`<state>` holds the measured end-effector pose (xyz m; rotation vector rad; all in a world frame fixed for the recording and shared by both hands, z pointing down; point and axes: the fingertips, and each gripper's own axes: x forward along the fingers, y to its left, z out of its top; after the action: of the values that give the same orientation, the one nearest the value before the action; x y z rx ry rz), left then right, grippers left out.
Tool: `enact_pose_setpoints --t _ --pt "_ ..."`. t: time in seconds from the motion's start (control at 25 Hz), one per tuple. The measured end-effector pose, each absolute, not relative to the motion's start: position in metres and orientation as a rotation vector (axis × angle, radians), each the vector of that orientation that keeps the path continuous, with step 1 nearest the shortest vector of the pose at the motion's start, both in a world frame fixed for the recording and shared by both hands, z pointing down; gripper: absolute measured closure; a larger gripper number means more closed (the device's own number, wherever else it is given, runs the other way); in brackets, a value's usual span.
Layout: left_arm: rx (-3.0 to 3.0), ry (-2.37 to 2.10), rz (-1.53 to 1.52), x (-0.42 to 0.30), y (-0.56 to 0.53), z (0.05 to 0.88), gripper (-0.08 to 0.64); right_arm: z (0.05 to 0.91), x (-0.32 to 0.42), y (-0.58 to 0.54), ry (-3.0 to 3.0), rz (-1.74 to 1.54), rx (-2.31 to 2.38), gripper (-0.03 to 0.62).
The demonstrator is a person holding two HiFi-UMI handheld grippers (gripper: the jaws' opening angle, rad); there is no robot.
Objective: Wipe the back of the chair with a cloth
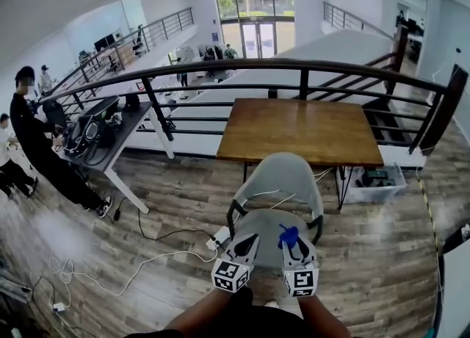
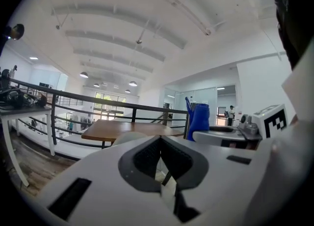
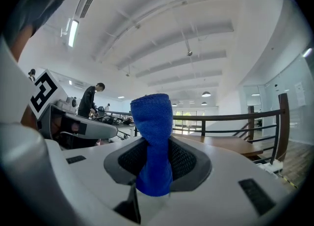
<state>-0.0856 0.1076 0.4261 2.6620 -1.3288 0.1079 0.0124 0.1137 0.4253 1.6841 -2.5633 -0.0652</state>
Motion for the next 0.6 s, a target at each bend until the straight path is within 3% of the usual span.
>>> enact_pose_setpoints --t 0.6 --pt "2.683 -1.315 0.139 -0.076 0.126 0.41 0.561 0.422 0.015 0.132 -2.549 -0.026 1.686 0.476"
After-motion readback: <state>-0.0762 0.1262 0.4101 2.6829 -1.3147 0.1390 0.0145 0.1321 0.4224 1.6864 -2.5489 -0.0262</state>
